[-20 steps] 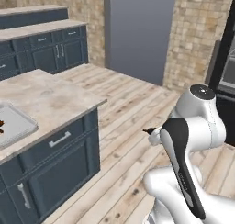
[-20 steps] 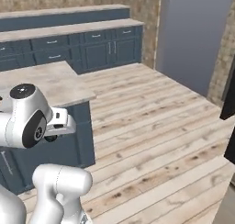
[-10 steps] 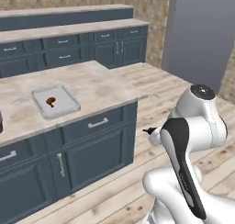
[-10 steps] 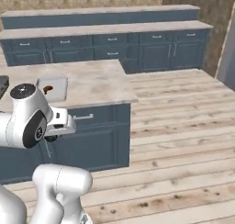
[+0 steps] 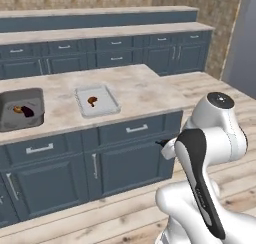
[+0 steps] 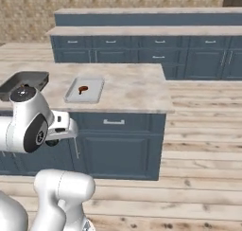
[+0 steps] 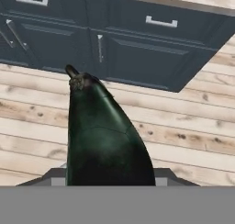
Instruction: Place one eggplant and one chicken drumstick in each tupperware on the nearby counter, to pack two identical lunches.
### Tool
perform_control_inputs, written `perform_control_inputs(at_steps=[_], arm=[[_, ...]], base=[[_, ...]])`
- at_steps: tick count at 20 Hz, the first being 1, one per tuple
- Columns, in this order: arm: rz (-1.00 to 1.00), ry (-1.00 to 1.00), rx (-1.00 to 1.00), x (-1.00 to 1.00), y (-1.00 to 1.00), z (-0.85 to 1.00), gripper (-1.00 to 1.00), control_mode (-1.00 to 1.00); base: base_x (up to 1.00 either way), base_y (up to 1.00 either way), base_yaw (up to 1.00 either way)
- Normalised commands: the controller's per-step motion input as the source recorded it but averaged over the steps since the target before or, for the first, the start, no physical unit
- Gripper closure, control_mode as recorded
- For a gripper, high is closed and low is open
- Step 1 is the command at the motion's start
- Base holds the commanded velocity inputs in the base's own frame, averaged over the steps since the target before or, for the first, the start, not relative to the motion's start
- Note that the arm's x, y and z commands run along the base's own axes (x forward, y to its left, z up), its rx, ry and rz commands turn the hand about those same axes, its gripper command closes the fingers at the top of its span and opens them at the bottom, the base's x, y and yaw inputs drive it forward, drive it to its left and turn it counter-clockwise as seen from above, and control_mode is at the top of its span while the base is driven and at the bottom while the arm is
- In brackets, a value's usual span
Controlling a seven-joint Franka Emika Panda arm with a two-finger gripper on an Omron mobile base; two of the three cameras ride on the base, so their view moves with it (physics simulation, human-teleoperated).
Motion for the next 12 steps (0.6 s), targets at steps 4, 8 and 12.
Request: perform_control_inputs(at_steps=[4, 8, 12], arm=[[0.00, 0.00, 0.00, 0.00, 0.00, 0.00, 1.00, 1.00], [0.00, 0.00, 0.00, 0.00, 0.00, 0.00, 1.00, 1.00], [0.00, 0.00, 0.00, 0.00, 0.00, 0.00, 1.00, 1.00]], base=[[0.18, 0.29, 0.18], [0.42, 0.41, 0.04], [0.60, 0.46, 0.00]])
